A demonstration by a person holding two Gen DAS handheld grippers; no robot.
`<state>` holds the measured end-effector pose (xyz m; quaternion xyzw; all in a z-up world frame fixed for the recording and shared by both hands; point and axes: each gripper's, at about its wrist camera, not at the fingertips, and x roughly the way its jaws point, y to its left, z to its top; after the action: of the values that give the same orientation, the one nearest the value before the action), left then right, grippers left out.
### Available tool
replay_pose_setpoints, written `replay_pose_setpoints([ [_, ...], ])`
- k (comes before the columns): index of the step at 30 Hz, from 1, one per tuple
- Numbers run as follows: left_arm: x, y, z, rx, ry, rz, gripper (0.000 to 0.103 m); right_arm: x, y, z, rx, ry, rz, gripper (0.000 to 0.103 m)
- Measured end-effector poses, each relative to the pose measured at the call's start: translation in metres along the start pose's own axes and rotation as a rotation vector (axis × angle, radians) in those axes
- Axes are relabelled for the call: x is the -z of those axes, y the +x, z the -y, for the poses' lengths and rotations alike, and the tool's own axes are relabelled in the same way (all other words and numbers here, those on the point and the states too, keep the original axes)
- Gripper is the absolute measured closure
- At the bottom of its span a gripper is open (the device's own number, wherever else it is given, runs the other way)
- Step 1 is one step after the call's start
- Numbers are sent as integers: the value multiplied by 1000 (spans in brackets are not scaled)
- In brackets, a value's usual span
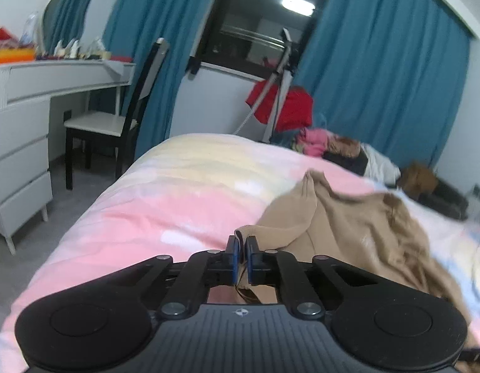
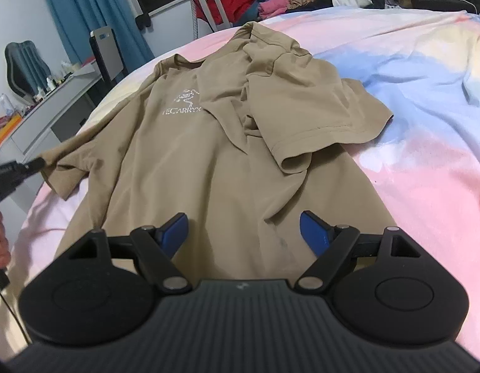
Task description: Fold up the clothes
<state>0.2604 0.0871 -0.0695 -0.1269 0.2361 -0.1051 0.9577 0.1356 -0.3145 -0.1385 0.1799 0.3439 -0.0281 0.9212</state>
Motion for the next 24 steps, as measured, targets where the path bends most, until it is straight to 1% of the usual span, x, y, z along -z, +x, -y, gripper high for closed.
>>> replay_pose_setpoints([
  [3,-18,3,-7,-41,-74,22,99,0,0,-1,7,-13,4,22],
  [6,-56,15,-17,-107,-132,38,100,-1,2,-2,17,-29,18,23],
  [8,-87,31,-22,-181,-137,27,100,-4,3,-1,17,-30,34,23],
  [11,-132,61,-28,-315,-117,-25,100,-8,6,0,13,-26,62,23],
  [14,-157,96,-39,-423,-124,-81,100,-11,3,-1,-45,-17,128,23],
  [16,-159,123,-43,-499,-80,-128,100,-11,4,-5,-55,-24,157,23],
  [18,-151,149,-45,-552,-21,-164,100,-12,6,-6,-57,-30,181,23],
  [21,-129,174,-49,-562,18,-193,99,-13,9,-7,-40,-54,222,23],
  [22,-122,179,-50,-553,27,-205,96,-14,9,-7,-35,-59,233,23],
  [23,-116,182,-51,-544,35,-210,91,-15,10,-8,-31,-63,243,23],
  [24,-113,181,-50,-542,39,-208,79,-15,10,-8,-30,-69,249,23],
])
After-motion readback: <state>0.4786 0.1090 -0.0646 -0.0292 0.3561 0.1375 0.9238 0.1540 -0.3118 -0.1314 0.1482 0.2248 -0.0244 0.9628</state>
